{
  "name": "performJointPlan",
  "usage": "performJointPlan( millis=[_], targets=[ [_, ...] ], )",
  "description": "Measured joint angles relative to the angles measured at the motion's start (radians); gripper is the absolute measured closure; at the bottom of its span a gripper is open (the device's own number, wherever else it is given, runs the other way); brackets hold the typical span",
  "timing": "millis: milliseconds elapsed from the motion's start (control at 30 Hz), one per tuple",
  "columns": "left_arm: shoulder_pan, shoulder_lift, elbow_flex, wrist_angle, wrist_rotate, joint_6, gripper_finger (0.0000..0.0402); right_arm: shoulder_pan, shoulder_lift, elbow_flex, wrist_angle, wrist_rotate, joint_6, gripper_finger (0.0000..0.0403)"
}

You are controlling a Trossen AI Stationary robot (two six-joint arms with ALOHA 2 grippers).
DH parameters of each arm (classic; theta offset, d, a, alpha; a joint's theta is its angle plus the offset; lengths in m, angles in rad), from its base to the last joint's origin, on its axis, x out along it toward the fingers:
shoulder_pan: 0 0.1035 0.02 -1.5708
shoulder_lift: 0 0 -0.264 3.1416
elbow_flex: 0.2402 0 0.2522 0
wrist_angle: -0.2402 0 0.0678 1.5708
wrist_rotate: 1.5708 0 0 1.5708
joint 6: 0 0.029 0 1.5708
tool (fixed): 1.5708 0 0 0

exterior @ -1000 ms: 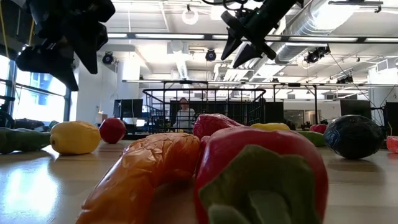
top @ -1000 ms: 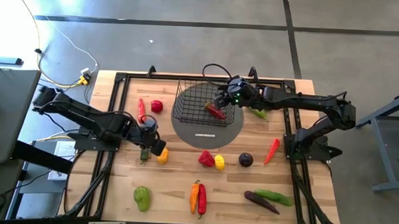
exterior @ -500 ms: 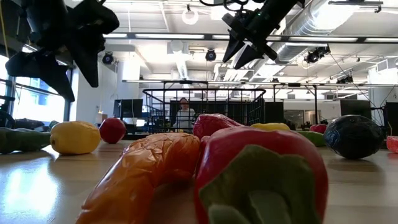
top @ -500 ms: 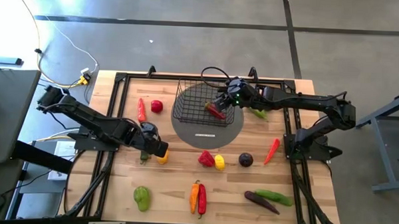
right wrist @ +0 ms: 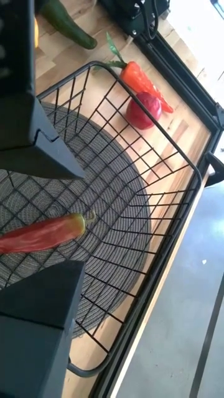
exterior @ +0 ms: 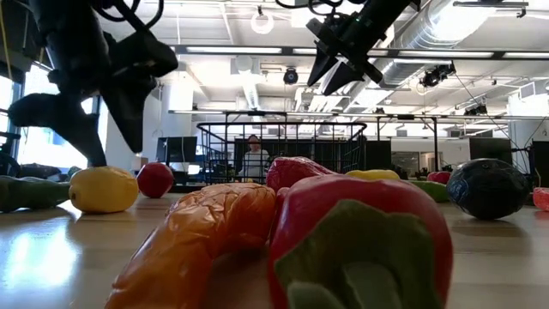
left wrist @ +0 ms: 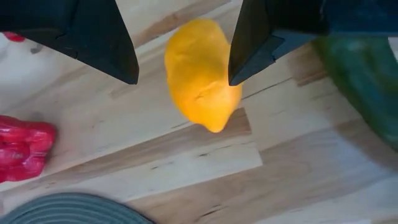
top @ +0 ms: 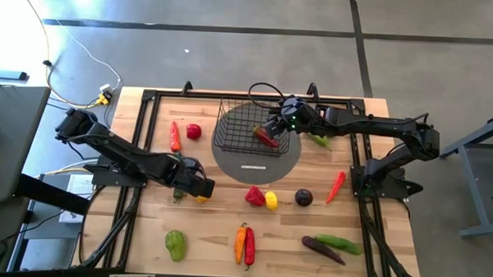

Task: Build produce basket
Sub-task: Put the left lemon into the wire basket

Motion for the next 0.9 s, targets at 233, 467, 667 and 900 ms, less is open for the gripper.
performJointPlan(
  millis=[233, 467, 667, 900],
  targets=[
    [0.000, 0.049, 0.000, 0.000, 0.009, -0.002, 0.0161, 0.000, 0.000, 0.000, -0.007, -0.005, 0.001, 0.0194],
    [-0.019, 0.082, 0.001, 0.033, 0.019, -0.019, 0.0161, 0.000, 0.000, 0.000, -0.007, -0.005, 0.001, 0.0194],
    [-0.025, 0.111, 0.001, 0.037, 0.031, -0.035, 0.0161, 0.000, 0.000, 0.000, -0.007, -0.005, 0.002, 0.0194],
    [-0.025, 0.135, 0.001, 0.040, 0.029, -0.032, 0.0161, 0.000, 0.000, 0.000, -0.007, -0.005, 0.020, 0.0194]
  ],
)
